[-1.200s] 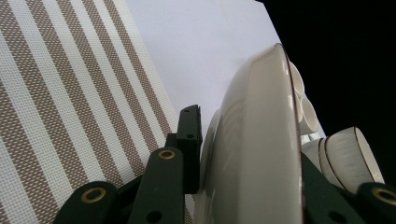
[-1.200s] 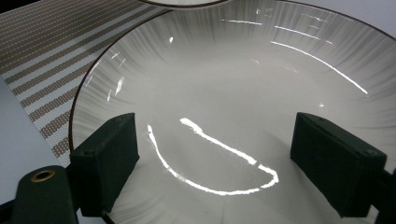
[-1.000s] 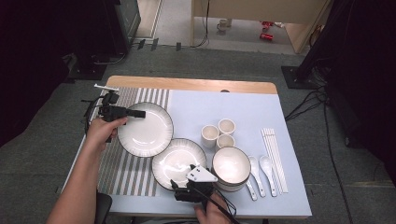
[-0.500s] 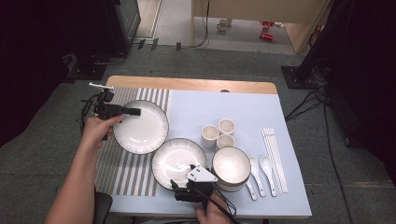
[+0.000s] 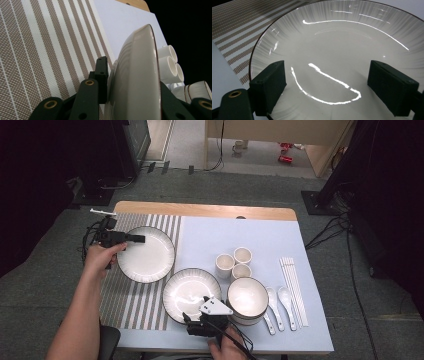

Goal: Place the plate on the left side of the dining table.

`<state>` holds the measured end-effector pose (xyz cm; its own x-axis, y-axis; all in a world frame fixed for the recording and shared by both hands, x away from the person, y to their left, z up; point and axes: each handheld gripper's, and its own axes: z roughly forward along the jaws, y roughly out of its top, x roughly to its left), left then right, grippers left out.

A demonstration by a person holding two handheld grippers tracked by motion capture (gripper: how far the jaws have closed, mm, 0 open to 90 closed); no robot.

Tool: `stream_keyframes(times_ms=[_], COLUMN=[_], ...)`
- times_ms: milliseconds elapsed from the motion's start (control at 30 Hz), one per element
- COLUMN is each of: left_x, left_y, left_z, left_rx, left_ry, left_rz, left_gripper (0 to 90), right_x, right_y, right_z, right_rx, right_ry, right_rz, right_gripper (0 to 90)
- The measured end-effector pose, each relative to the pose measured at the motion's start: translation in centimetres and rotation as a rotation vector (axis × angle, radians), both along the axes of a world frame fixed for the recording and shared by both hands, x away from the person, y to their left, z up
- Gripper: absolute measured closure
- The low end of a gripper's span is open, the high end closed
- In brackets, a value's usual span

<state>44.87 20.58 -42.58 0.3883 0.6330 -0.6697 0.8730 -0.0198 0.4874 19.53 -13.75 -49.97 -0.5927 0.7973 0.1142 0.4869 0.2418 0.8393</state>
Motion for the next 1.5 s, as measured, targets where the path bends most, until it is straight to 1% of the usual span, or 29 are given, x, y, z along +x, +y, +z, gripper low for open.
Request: stream_keyframes(times_ms=[67,167,200,367,400,633,667,733,800,967,1200,1233,1267,1300,1333,1367,1400,1433,1500], left_x=[0.1,0.3,0.4,0.7,0.9,1.3,1.4,1.4,1.4,1.4,1.4,1.3,1.3,1.3,1.3,1.3,1.3,1.3,1.2], left_y=[0.2,0.6,0.8,1.3,1.5,2.3,2.5,2.6,2.9,3.5,3.8,3.8,3.8,3.8,3.8,3.7,3.7,3.7,3.9], left_z=[-0.2,-0.5,-0.7,-1.1,-1.2,-1.3,-1.4,-1.5,-1.7,-1.8,-2.0,-2.0,-2.1,-2.1,-2.1,-2.3,-2.5,-2.6,-2.7], left_rx=[-0.009,0.001,0.011,0.01,0.016,0.023,0.03,0.036,0.056,0.074,0.074,0.079,0.102,0.102,0.119,0.135,0.145,0.141,0.132], left_ry=[0.006,0.007,0.009,0.019,0.021,0.014,0.007,0.006,0.008,0.011,0.007,0.005,0.004,0.004,0.004,0.007,0.015,0.025,0.026], left_rz=[0.008,0.021,0.024,0.046,0.05,0.07,0.075,0.081,0.093,0.111,0.111,0.106,0.109,0.109,0.107,0.102,0.098,0.096,0.099], left_gripper=[74.6,74.6,74.6,74.6,74.6,74.7,74.7,74.7,74.6,74.7,74.7,74.8,74.1,72.3,72.3,68.5,67.7,67.7,67.9], right_x=[0.0,0.0,0.0,0.0,0.0,0.0,0.0,0.0,0.0,0.0,0.0,0.0,0.0,0.0,0.0,0.0,0.0,0.0,0.0], right_y=[0.0,0.0,0.0,0.0,0.0,0.0,0.0,0.0,0.0,0.0,0.0,0.0,0.0,0.0,0.0,0.0,0.0,0.0,0.0], right_z=[0.0,0.0,0.0,0.0,0.0,0.0,0.0,0.0,0.0,0.0,0.0,0.0,0.0,0.0,0.0,0.0,0.0,0.0,0.0], right_rx=[0.0,0.0,0.0,0.0,0.0,-0.001,0.0,0.0,0.0,0.0,0.0,0.0,0.0,0.0,0.0,0.0,0.0,0.0,0.0], right_ry=[0.0,0.0,0.0,0.0,-0.001,0.0,0.0,-0.001,0.0,-0.001,-0.001,-0.001,-0.001,0.0,0.0,-0.001,-0.001,-0.001,-0.001], right_rz=[0.0,0.001,0.0,0.0,0.0,0.0,0.0,0.0,0.0,0.0,0.0,0.0,0.0,0.0,0.0,0.0,0.0,0.0,0.0], right_gripper=[15.0,15.0,15.0,15.0,15.1,15.0,15.0,15.0,15.0,15.0,15.0,15.0,15.0,15.0,15.0,15.0,15.0,15.0,15.0])
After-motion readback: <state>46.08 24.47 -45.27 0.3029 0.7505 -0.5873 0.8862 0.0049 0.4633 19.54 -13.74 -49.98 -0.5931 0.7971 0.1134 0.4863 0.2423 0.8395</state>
